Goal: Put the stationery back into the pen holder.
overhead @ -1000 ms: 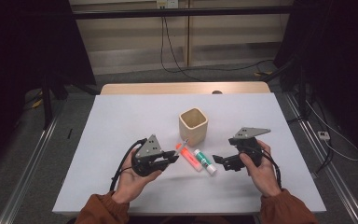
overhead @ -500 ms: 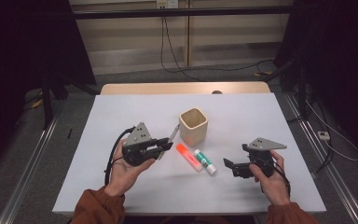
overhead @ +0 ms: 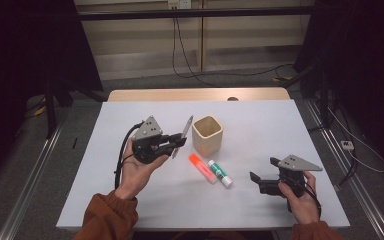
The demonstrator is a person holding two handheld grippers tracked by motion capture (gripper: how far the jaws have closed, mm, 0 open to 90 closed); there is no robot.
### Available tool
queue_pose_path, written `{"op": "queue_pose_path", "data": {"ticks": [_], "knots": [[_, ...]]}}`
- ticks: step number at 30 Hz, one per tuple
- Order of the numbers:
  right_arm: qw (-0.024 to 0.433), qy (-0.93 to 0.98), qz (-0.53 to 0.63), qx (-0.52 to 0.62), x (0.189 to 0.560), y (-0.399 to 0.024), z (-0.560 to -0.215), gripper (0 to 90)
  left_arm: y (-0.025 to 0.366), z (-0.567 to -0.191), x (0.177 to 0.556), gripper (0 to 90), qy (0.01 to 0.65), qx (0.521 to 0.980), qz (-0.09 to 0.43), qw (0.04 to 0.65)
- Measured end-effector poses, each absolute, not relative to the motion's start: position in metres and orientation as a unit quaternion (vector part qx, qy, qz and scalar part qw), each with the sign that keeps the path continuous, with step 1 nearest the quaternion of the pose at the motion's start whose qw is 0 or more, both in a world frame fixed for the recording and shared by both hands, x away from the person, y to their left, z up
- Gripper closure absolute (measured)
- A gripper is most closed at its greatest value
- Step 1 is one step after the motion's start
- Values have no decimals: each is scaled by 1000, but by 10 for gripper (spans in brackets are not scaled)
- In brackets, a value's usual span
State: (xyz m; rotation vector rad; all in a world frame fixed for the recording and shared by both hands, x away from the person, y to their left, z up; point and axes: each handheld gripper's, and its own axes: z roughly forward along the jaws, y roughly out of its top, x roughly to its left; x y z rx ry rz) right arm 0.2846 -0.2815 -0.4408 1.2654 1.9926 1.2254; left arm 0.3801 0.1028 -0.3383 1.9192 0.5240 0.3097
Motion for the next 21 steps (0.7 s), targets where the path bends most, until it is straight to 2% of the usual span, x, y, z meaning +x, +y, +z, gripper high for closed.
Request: {"op": "queue_pose_path", "data": {"ticks": [10,21], "knots": [[235,722,448,472,281,-292,-448,78,94,-323,400,801,233,789,136,552],[234,723,446,473,281,-291,-450,74,68,-319,423,801,235,783,153,555]]}}
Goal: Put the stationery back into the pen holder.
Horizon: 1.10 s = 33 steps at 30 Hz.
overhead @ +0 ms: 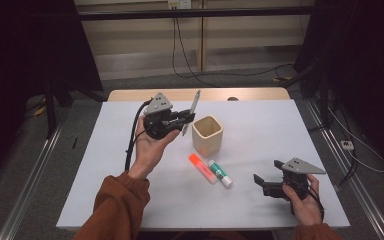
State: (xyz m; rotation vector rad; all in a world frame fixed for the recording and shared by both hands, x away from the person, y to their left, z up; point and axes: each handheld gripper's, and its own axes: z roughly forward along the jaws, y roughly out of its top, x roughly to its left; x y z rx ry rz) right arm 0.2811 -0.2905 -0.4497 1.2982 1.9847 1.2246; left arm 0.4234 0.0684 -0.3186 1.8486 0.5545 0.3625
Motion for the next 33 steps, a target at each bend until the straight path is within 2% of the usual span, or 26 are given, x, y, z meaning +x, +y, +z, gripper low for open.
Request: {"op": "queue_pose_path", "data": {"ticks": [20,33], "knots": [[233,722,448,472,282,-289,-451,72,32,-330,446,800,248,743,160,601],[228,726,446,471,282,-288,-452,72,23,-350,460,800,250,752,154,590]]}}
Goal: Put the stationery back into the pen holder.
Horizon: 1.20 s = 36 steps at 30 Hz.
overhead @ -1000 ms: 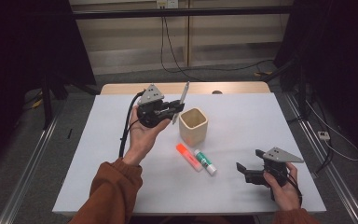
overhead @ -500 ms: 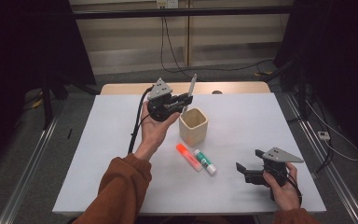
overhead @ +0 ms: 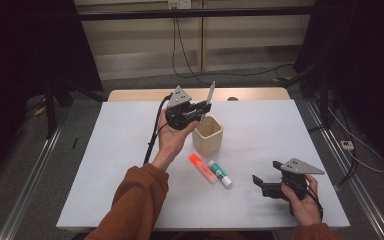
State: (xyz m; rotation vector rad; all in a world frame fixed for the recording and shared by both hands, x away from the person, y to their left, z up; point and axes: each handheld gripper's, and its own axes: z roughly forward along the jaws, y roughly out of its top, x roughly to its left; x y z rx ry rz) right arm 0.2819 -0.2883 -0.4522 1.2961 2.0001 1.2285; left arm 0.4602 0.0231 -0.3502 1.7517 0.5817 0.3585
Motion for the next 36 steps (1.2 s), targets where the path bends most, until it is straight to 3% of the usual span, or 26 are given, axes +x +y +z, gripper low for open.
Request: {"op": "queue_pose_path", "data": {"ticks": [36], "knots": [[218,732,445,468,282,-285,-454,69,24,-404,458,794,270,775,143,553]]}}
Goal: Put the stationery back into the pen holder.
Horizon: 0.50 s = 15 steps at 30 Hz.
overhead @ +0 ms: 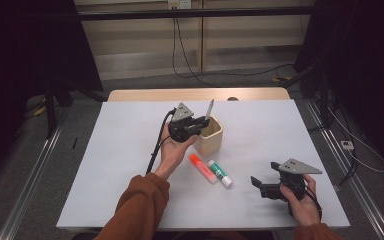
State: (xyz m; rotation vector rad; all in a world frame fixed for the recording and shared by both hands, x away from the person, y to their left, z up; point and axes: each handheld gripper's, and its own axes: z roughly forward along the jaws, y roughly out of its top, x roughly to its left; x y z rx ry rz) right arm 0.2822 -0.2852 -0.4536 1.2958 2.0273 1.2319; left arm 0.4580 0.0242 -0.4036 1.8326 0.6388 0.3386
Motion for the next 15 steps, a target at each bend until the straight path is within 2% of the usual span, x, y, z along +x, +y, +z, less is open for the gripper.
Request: {"op": "queue_pose_path", "data": {"ticks": [5,7,15], "knots": [[216,731,445,470,283,-286,-454,63,24,-403,457,786,269,776,148,551],[216,731,445,470,283,-286,-454,63,25,-401,456,756,271,774,149,553],[216,731,446,470,283,-286,-454,63,30,-391,452,462,270,767,145,564]]}}
